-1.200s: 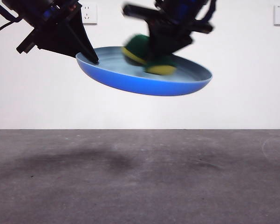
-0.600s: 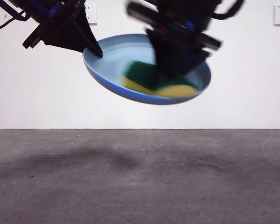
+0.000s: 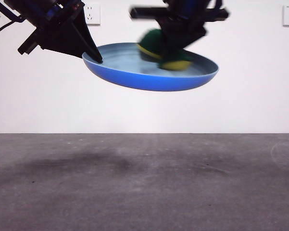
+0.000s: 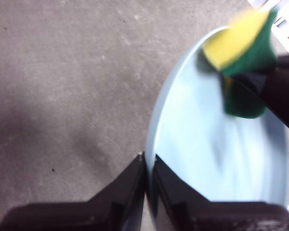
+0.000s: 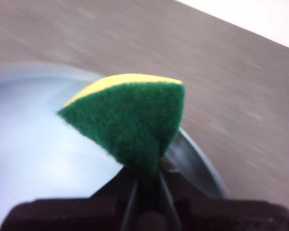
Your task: Pick up the plate,pick up the cloth,clean the plate with the cloth
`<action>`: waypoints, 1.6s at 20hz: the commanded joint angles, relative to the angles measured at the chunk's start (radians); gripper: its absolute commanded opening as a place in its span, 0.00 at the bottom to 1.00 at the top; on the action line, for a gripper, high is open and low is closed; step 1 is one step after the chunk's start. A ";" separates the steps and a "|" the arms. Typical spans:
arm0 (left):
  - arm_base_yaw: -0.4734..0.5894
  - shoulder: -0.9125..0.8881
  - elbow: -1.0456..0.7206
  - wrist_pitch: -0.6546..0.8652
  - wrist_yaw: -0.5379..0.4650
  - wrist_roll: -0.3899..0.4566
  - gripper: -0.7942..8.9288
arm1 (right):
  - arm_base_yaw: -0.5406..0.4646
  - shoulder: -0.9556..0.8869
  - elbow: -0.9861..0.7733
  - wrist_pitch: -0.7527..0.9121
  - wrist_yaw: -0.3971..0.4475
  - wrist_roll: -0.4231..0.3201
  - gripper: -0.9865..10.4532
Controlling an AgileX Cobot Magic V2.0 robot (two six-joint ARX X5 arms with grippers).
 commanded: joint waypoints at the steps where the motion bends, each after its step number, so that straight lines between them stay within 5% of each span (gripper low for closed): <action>1: -0.006 -0.004 0.000 0.016 0.048 0.007 0.07 | -0.001 0.007 -0.011 0.040 -0.229 0.015 0.08; 5: -0.004 -0.004 0.000 0.010 -0.039 0.090 0.07 | 0.001 0.006 -0.011 0.042 -0.370 0.018 0.08; 10: 0.010 0.027 0.000 -0.046 -0.449 0.278 0.07 | 0.000 -0.082 -0.011 -0.035 -0.369 0.029 0.08; 21: 0.124 0.369 0.000 0.016 -0.399 0.302 0.08 | 0.000 -0.365 -0.011 -0.331 -0.351 0.038 0.08; 25: 0.126 0.429 0.000 0.035 -0.390 0.292 0.09 | 0.000 -0.422 -0.011 -0.366 -0.198 0.056 0.08; 28: 0.125 0.427 0.000 0.068 -0.374 0.287 0.41 | -0.016 -0.413 -0.011 -0.368 -0.049 0.056 0.08; 32: 0.118 0.401 0.000 0.040 -0.290 0.194 0.44 | -0.056 -0.343 -0.011 -0.367 -0.005 0.084 0.08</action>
